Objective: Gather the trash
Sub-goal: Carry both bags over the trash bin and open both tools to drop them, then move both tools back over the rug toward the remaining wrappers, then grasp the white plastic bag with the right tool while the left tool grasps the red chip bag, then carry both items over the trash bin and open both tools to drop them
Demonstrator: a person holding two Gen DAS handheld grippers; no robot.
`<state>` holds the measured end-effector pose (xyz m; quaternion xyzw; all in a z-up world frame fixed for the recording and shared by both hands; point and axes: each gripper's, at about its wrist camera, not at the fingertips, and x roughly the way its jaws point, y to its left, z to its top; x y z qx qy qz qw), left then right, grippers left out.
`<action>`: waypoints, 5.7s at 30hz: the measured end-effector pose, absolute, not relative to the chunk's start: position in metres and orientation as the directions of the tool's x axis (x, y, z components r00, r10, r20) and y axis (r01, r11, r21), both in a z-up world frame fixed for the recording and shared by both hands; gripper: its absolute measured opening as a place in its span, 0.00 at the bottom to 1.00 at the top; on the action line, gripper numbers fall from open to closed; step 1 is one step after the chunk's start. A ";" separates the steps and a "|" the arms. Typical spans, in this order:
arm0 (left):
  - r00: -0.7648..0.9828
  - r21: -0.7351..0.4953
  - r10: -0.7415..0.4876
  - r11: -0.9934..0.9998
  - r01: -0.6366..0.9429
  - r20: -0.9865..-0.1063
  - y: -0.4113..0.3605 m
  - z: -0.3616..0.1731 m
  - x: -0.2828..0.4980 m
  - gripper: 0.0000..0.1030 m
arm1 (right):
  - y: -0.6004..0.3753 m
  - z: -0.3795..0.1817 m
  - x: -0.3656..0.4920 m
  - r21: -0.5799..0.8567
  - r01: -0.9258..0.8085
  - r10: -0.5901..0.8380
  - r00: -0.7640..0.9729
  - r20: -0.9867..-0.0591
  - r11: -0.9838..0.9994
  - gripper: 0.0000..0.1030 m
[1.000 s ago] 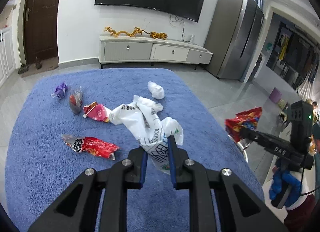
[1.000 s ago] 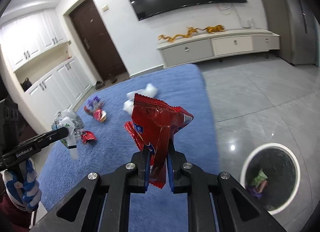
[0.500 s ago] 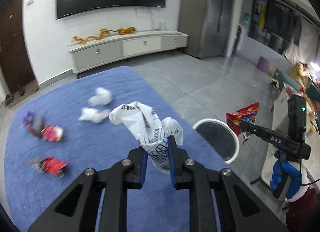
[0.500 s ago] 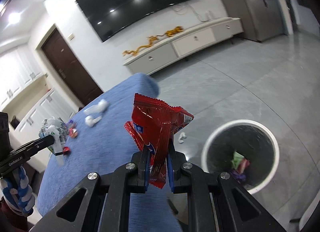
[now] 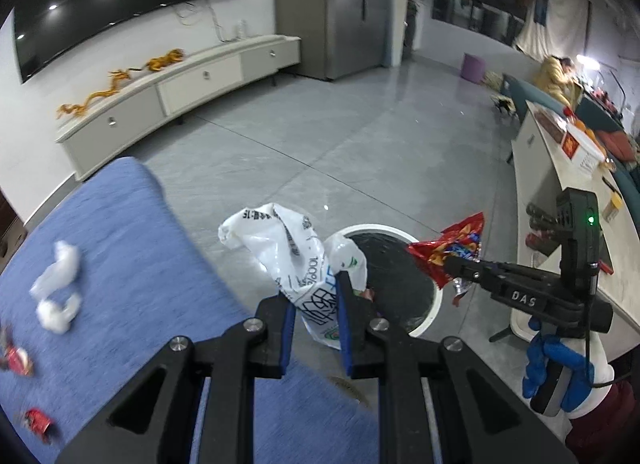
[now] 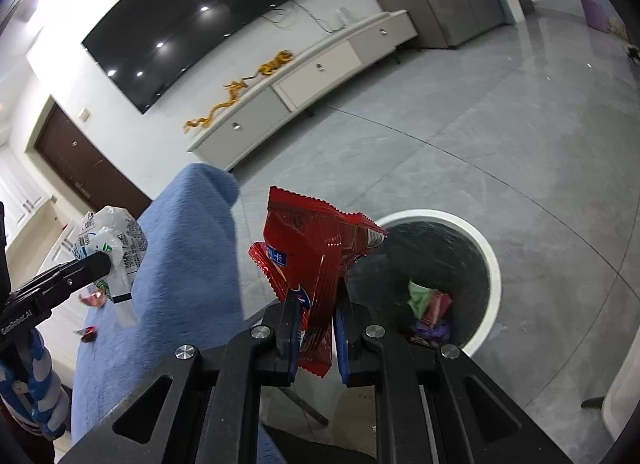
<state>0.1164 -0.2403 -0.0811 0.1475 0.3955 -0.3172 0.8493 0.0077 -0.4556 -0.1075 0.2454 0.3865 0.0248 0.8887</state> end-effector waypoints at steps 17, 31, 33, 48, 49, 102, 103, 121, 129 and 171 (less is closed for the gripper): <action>0.385 0.025 -0.388 0.676 0.736 -0.838 -0.341 -0.139 0.153 0.17 | -0.494 -0.154 0.039 0.454 0.281 0.185 0.643 -0.743 0.846 0.14; 0.339 -0.016 -0.407 0.659 0.752 -0.848 -0.369 -0.149 0.169 0.18 | -0.502 -0.166 0.045 0.428 0.337 0.141 0.624 -0.769 0.839 0.41; 0.330 -0.026 -0.409 0.659 0.752 -0.851 -0.370 -0.150 0.170 0.19 | -0.503 -0.166 0.041 0.424 0.347 0.132 0.623 -0.771 0.836 0.48; 0.338 -0.060 -0.446 0.672 0.738 -0.829 -0.373 -0.143 0.169 0.60 | -0.506 -0.154 0.015 0.416 0.387 0.100 0.622 -0.777 0.823 0.49; 0.338 -0.064 -0.449 0.673 0.737 -0.827 -0.373 -0.140 0.168 0.60 | -0.506 -0.153 0.012 0.414 0.389 0.097 0.621 -0.778 0.823 0.49; 0.858 -0.081 -0.207 0.978 0.192 -0.470 0.020 -0.011 0.066 0.63 | -0.271 0.010 0.016 0.144 0.019 0.080 0.757 -0.648 0.989 0.58; 0.857 -0.090 -0.195 0.981 0.173 -0.476 0.034 -0.014 0.066 0.63 | -0.265 0.010 0.018 0.140 0.009 0.085 0.756 -0.649 0.990 0.58; 0.749 -0.191 -0.155 0.981 0.038 -0.644 0.179 -0.092 0.079 0.71 | -0.165 -0.040 0.080 0.151 -0.234 0.268 0.634 -0.726 0.961 0.60; 0.665 -0.265 -0.236 0.962 0.059 -0.708 0.142 -0.124 0.117 0.72 | -0.130 -0.064 0.127 0.146 -0.348 0.331 0.563 -0.757 0.926 0.60; 0.676 -0.244 -0.203 0.969 0.035 -0.709 0.130 -0.126 0.100 0.21 | -0.097 -0.098 0.102 0.200 -0.520 0.449 0.411 -0.794 0.830 0.22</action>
